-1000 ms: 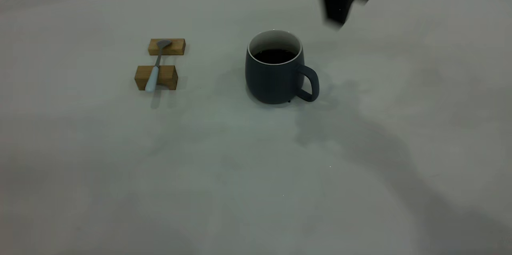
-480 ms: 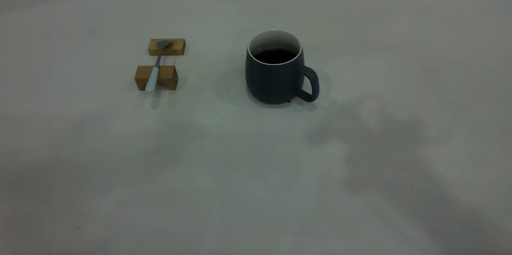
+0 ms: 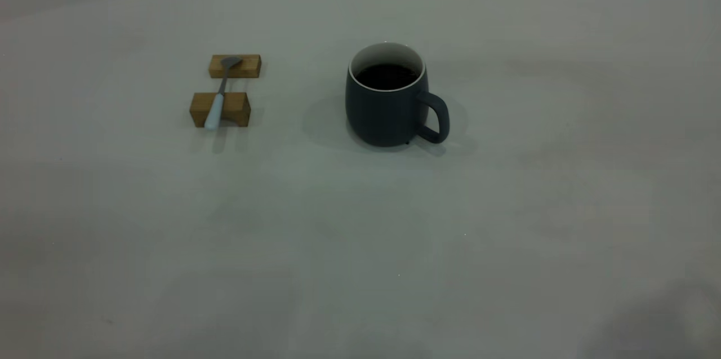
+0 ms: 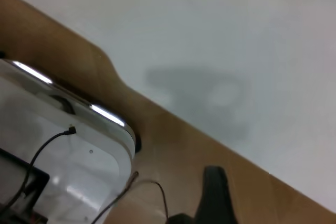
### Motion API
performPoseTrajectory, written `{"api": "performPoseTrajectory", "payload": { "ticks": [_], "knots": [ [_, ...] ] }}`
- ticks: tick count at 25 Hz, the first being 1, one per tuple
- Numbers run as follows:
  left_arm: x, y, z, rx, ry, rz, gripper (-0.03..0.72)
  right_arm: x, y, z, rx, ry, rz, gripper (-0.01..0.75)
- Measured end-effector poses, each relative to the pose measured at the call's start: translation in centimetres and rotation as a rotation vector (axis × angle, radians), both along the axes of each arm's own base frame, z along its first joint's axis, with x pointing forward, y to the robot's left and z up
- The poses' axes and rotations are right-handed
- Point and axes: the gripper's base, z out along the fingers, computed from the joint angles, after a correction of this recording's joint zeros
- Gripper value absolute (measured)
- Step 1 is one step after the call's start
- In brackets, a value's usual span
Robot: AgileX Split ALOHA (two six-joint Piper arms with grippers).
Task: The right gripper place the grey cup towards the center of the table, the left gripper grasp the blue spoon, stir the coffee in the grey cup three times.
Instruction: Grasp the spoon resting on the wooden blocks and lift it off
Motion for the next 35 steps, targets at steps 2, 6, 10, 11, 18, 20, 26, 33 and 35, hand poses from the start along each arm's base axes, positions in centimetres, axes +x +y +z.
{"api": "performPoseTrajectory", "payload": {
  "ticks": [2, 6, 10, 11, 18, 20, 26, 33, 35],
  "knots": [
    [0.0, 0.0, 0.0, 0.000, 0.000, 0.000, 0.558, -2.0, -1.1, -1.2, 0.059, -0.060, -0.017, 0.620],
    [0.0, 0.0, 0.0, 0.000, 0.000, 0.000, 0.558, -4.8, -2.7, -4.1, 0.155, -0.138, -0.100, 0.633],
    [0.0, 0.0, 0.0, 0.000, 0.000, 0.000, 0.558, -6.7, -3.7, -4.0, 0.214, -0.265, -0.181, 0.634],
    [0.0, 0.0, 0.0, 0.000, 0.000, 0.000, 0.558, -7.1, -3.9, -3.9, 0.223, -0.300, -0.207, 0.634],
    [0.0, 0.0, 0.0, 0.000, 0.000, 0.000, 0.558, -8.9, -4.8, -3.7, 0.235, -0.458, -0.410, 0.632],
    [0.0, 0.0, 0.0, 0.000, 0.000, 0.000, 0.558, -9.2, -4.9, -3.6, 0.227, -0.487, -0.481, 0.632],
    [0.0, 0.0, 0.0, 0.000, 0.000, 0.000, 0.558, -10.0, -4.9, -3.7, 0.224, -0.546, -0.547, 0.616],
    [0.0, 0.0, 0.0, 0.000, 0.000, 0.000, 0.558, -10.0, -4.9, -3.7, 0.225, -0.545, -0.546, 0.578],
    [0.0, 0.0, 0.0, 0.000, 0.000, 0.000, 0.558, -10.0, -4.9, -3.7, 0.224, -0.545, -0.546, 0.559]
  ]
}}
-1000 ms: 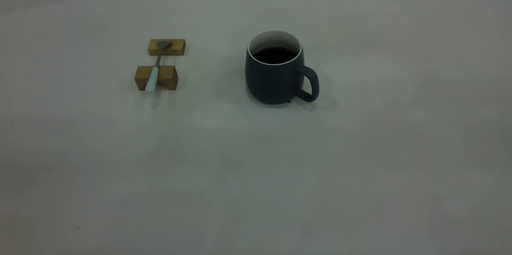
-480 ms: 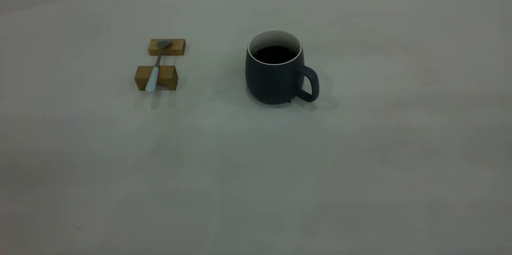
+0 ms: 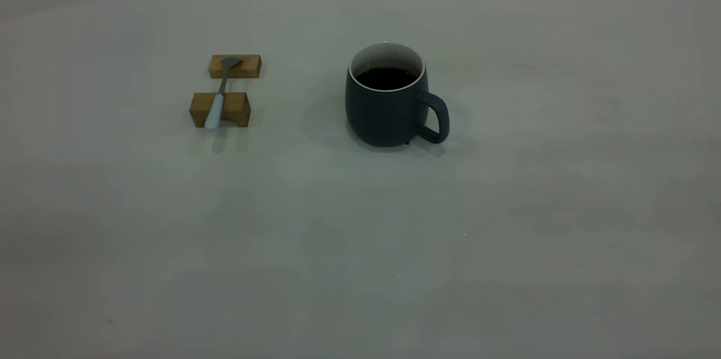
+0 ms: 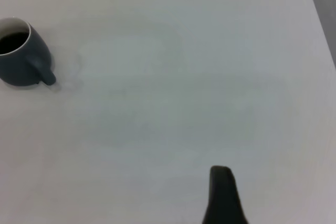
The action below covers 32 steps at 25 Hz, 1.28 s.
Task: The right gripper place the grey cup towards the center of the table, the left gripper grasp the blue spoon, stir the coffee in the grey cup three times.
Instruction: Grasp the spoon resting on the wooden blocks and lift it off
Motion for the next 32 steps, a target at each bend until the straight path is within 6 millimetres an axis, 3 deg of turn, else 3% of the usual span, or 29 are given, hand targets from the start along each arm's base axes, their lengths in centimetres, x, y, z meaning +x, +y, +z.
{"api": "performPoseTrajectory", "payload": {
  "ticks": [26, 29, 32],
  "knots": [
    [0.1, 0.0, 0.1, -0.008, -0.002, 0.007, 0.558, 0.0, 0.0, 0.0, 0.000, 0.000, 0.000, 0.338],
    [1.4, 0.1, 1.6, -0.011, -0.037, 0.010, 0.560, 0.0, 0.0, 0.0, 0.000, 0.000, 0.000, 0.319],
    [4.9, 0.1, 3.5, -0.019, -0.043, 0.002, 0.583, 0.0, 0.0, 0.0, 0.000, 0.000, 0.000, 0.302]
  ]
}}
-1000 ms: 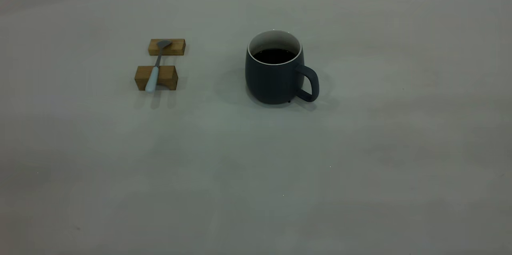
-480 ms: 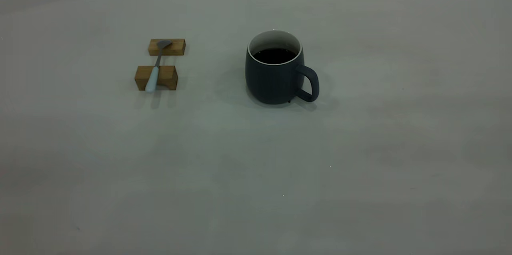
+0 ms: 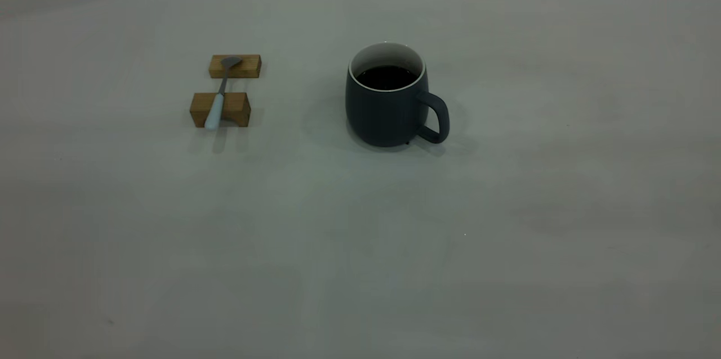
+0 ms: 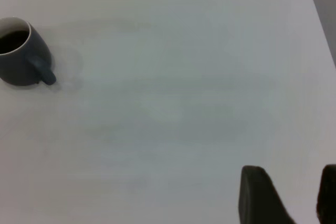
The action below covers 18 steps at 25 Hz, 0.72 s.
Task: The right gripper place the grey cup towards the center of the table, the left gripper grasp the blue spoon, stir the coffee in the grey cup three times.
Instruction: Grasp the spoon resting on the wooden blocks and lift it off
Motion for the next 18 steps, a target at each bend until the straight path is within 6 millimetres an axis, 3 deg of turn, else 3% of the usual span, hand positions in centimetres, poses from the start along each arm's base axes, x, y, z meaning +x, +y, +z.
{"api": "performPoseTrajectory", "payload": {
  "ticks": [5, 9, 14, 18],
  "knots": [
    [7.7, -0.1, 1.3, -0.053, 0.130, -0.033, 0.633, 0.0, 0.0, 0.0, 0.000, 0.000, 0.000, 0.277],
    [13.8, 0.0, 0.1, -0.094, 0.294, -0.030, 0.663, 0.0, 0.0, 0.0, 0.000, 0.000, 0.000, 0.256],
    [20.4, -0.1, -3.4, -0.110, 0.497, -0.040, 0.668, 0.0, 0.0, 0.0, 0.000, 0.000, 0.000, 0.244],
    [24.1, -1.5, -6.6, -0.101, 0.578, -0.084, 0.670, 0.0, 0.0, 0.0, 0.000, 0.000, 0.000, 0.244]
  ]
}}
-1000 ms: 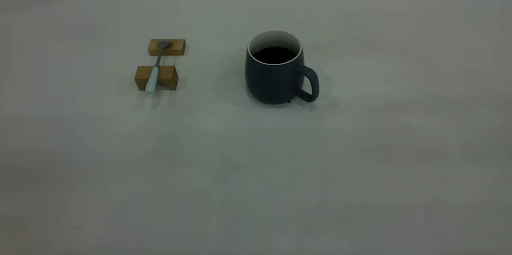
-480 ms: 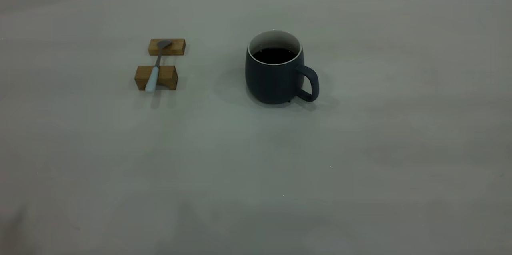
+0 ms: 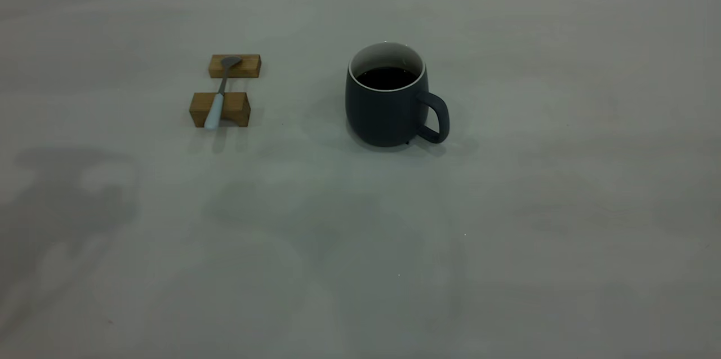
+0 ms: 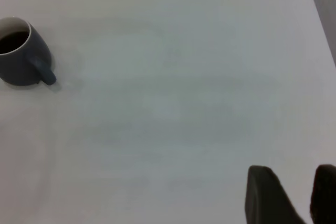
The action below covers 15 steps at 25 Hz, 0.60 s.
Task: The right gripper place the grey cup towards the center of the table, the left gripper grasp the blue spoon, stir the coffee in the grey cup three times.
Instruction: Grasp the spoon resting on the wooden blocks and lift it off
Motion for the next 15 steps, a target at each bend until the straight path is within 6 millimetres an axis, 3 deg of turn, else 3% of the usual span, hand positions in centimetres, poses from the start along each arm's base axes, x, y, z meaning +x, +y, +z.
{"api": "performPoseTrajectory", "payload": {
  "ticks": [4, 15],
  "knots": [
    [2.7, -1.7, -3.7, 0.004, 0.080, -0.027, 0.670, 0.0, 0.0, 0.0, 0.000, 0.000, 0.000, 0.244],
    [7.7, -6.2, -12.8, 0.054, 0.235, -0.078, 0.670, 0.0, 0.0, 0.0, 0.000, 0.000, 0.000, 0.244]
  ]
}}
